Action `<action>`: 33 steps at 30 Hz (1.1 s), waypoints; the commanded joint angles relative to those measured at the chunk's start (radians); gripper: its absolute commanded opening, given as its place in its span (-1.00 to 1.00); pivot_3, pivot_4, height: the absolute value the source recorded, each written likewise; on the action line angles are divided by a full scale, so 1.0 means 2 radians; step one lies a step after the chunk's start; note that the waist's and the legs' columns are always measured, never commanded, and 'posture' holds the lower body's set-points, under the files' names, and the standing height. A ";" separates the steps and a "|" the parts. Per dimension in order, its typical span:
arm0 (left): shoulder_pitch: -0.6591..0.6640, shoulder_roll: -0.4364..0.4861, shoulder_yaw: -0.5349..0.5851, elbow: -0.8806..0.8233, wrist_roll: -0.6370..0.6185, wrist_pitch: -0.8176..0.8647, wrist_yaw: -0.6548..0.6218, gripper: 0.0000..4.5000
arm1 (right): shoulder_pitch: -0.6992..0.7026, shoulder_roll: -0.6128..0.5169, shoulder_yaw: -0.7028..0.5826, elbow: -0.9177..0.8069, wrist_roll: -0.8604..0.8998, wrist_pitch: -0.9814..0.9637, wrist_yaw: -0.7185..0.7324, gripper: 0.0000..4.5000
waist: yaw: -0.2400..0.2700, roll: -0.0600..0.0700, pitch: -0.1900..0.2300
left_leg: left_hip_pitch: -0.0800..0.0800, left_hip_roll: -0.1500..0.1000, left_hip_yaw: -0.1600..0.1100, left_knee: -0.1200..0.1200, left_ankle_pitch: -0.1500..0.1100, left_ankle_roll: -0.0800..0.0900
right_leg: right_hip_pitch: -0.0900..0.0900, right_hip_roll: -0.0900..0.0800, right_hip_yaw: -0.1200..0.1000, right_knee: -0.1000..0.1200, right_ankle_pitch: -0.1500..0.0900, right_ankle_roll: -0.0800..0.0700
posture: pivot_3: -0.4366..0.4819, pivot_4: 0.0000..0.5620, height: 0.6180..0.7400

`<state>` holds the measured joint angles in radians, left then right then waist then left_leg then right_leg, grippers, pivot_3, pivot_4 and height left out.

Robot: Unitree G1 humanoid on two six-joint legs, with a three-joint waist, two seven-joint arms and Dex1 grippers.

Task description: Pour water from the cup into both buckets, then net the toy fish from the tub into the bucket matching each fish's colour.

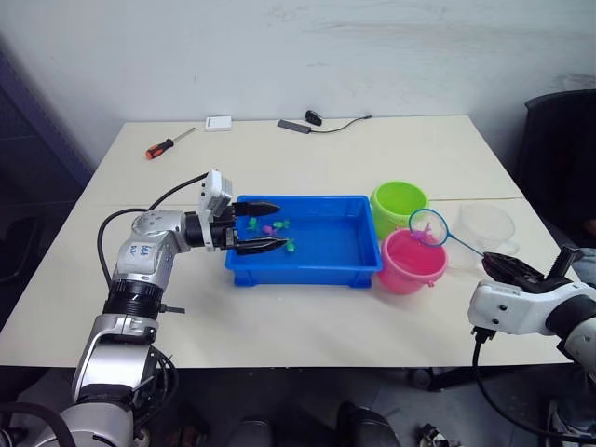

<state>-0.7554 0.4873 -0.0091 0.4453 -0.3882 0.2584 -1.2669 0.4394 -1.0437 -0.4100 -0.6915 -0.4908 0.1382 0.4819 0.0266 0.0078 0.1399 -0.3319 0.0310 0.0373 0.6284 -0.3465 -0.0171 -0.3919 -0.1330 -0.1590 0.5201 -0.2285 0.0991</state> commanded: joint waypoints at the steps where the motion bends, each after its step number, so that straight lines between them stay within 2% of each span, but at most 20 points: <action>1: 0.000 0.005 -0.001 -0.020 -0.002 -0.001 -0.012 0.99 | 0.007 0.013 -0.036 0.007 -0.041 -0.062 -0.022 -1.00 | 0.000 0.000 0.000 | 0.000 0.000 0.000 0.000 0.000 0.000 | 0.000 0.000 0.000 0.000 0.000 0.000 | -0.05 -0.47 1.00; 9: -0.001 0.004 -0.008 -0.024 -0.003 0.004 -0.032 0.99 | 0.027 0.057 -0.046 0.036 -0.121 -0.167 -0.073 -1.00 | -0.001 0.000 0.000 | 0.000 0.000 0.000 0.000 0.000 0.000 | 0.000 0.000 0.000 0.000 0.000 0.000 | -0.05 -0.47 1.00; 13: -0.002 0.003 -0.007 -0.024 -0.002 0.005 -0.032 0.99 | 0.016 0.072 -0.052 0.044 -0.117 -0.181 -0.068 -1.00 | -0.002 0.000 0.000 | 0.000 0.000 0.000 0.000 0.000 0.000 | 0.000 0.000 0.000 0.000 0.000 -0.001 | -0.05 -0.47 1.00; 17: 0.004 0.004 0.008 -0.025 -0.001 0.002 -0.003 0.99 | -0.030 0.074 -0.049 0.041 -0.052 -0.164 -0.029 -1.00 | -0.002 0.000 0.000 | 0.000 0.000 0.000 0.000 0.000 0.001 | 0.000 0.000 0.000 0.001 0.001 -0.001 | -0.05 -0.47 1.00; 21: 0.025 0.015 0.052 -0.034 0.000 0.018 0.085 0.99 | -0.176 0.083 0.008 0.020 0.120 -0.012 0.073 -1.00 | -0.010 0.000 0.000 | 0.001 0.000 0.000 0.000 -0.001 0.003 | 0.001 0.000 0.001 0.002 0.001 -0.002 | -0.05 -0.47 1.00; 24: 0.058 0.041 0.071 -0.067 -0.004 0.047 0.111 0.99 | -0.268 0.112 0.052 0.001 0.231 0.173 0.123 -1.00 | -0.013 0.000 0.000 | 0.003 0.001 -0.001 0.000 0.000 0.003 | 0.001 0.000 0.001 0.003 0.001 -0.002 | -0.05 -0.47 1.00; 25: 0.066 0.047 0.073 -0.077 -0.005 0.055 0.117 0.99 | -0.290 0.118 0.063 -0.005 0.258 0.228 0.132 -1.00 | -0.013 0.000 0.000 | 0.004 0.001 -0.001 0.000 0.000 0.003 | 0.001 0.000 0.001 0.007 0.001 -0.003 | -0.05 -0.47 1.00; 29: 0.103 0.071 0.100 -0.122 -0.008 0.102 0.170 0.99 | -0.401 0.157 0.128 0.004 0.342 0.429 0.134 -1.00 | -0.010 0.001 0.000 | 0.005 0.001 -0.002 0.000 -0.001 0.003 | 0.000 -0.001 0.000 0.009 0.001 -0.004 | -0.05 -0.47 1.00; 33: 0.154 0.093 0.131 -0.182 -0.014 0.181 0.227 0.99 | -0.501 0.261 0.166 0.060 0.388 0.571 0.092 -1.00 | -0.002 0.002 -0.001 | 0.005 0.000 -0.005 0.000 -0.001 0.003 | 0.000 -0.002 0.001 0.009 0.001 -0.004 | -0.05 -0.47 1.00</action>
<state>-0.4773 0.6553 0.2120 0.1712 -0.3948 0.5334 -0.8757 -0.4743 -0.6135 -0.0967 -0.6104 0.2350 1.1408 0.7241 0.0231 0.0119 0.1380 -0.3208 0.0322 0.0279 0.6282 -0.3493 -0.0113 -0.3922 -0.1355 -0.1581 0.5374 -0.2270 0.0912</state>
